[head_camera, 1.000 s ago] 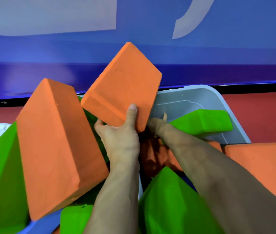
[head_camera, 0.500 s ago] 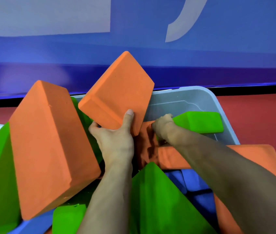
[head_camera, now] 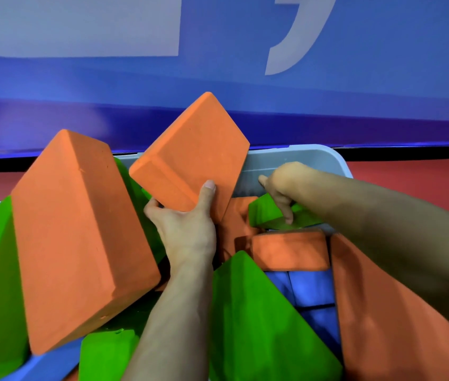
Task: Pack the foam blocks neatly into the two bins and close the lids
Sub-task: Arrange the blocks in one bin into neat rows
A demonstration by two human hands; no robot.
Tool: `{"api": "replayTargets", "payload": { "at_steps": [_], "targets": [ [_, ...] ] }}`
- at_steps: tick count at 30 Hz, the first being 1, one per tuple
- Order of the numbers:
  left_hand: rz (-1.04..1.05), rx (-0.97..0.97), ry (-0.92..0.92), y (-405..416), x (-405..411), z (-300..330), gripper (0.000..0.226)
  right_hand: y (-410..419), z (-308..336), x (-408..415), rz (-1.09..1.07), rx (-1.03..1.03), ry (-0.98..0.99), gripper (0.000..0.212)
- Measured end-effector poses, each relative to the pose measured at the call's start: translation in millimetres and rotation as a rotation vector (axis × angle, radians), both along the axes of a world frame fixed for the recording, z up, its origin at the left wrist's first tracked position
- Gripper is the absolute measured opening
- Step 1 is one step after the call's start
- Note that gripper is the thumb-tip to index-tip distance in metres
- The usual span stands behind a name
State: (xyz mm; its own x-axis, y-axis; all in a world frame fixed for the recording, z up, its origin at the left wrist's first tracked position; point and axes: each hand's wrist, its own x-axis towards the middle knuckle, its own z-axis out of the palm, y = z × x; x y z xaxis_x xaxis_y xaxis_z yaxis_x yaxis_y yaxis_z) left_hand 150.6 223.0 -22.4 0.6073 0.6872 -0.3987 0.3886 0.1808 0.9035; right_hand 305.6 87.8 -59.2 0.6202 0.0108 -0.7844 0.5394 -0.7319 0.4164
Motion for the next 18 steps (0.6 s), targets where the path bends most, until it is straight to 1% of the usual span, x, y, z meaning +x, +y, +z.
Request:
{"api": "replayTargets", "payload": {
  "at_steps": [2, 4, 5, 8, 10, 14, 18],
  "targets": [
    [0.0, -0.013, -0.005, -1.1, -0.8, 1.8, 0.094, -9.7, 2.2, -0.5, -0.001, -0.013, -0.008, 0.141],
    [0.003, -0.021, -0.011, -2.5, -1.3, 3.1, 0.094, -19.3, 2.6, -2.1, 0.031, 0.006, -0.017, 0.137],
    [0.004, -0.027, -0.015, -3.2, -1.6, 3.2, 0.094, -23.4, 4.1, -2.7, 0.029, 0.037, -0.021, 0.129],
    [0.005, -0.036, -0.031, -4.9, -2.1, 4.4, 0.091, -32.3, 13.8, 0.5, 0.03, 0.22, -0.102, 0.091],
    [0.008, -0.035, -0.04, -6.8, -2.0, 5.2, 0.089, -32.3, 20.0, 5.6, 0.018, 0.285, -0.161, 0.072],
    [0.009, -0.049, -0.06, -8.9, -1.2, 4.9, 0.088, -24.3, 22.9, 11.0, -0.013, 0.299, -0.226, 0.062],
    [0.013, -0.051, -0.081, -9.5, -1.5, 3.6, 0.087, -13.2, 26.2, 7.4, 0.066, 0.305, -0.32, 0.051]
  ]
}}
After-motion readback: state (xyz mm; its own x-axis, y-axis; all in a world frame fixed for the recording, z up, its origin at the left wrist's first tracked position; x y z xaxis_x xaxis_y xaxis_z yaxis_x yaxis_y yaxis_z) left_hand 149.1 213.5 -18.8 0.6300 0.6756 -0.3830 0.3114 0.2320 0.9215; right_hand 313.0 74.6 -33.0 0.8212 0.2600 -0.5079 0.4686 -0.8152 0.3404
